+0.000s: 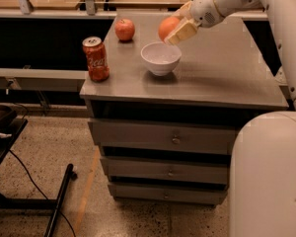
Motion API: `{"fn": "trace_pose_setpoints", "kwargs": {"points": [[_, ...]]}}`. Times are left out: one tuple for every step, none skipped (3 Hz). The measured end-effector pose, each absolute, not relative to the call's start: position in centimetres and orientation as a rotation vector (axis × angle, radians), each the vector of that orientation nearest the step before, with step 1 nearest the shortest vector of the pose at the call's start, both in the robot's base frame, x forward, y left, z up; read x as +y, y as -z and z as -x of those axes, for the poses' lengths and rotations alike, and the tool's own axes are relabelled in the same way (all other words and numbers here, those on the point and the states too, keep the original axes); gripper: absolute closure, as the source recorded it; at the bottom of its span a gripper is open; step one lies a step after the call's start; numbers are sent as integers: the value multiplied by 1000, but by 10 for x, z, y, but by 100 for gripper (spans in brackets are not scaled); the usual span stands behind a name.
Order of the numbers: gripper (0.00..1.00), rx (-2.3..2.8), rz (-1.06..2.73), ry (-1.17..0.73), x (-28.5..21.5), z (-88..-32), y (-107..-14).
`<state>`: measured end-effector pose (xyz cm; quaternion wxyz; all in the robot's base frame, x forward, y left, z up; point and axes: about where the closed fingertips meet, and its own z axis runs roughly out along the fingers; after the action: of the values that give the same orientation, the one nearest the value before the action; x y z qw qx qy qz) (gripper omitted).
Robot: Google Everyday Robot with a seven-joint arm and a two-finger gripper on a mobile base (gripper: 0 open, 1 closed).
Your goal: Place orange into white bowl
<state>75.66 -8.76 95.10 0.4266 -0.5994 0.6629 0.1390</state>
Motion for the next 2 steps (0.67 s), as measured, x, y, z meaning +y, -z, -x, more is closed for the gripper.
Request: {"fn": "trace_pose_setpoints", "kwargs": {"points": [[38, 1622, 1548, -354, -80, -733, -958], [15, 1625, 1557, -366, -75, -732, -953]]}}
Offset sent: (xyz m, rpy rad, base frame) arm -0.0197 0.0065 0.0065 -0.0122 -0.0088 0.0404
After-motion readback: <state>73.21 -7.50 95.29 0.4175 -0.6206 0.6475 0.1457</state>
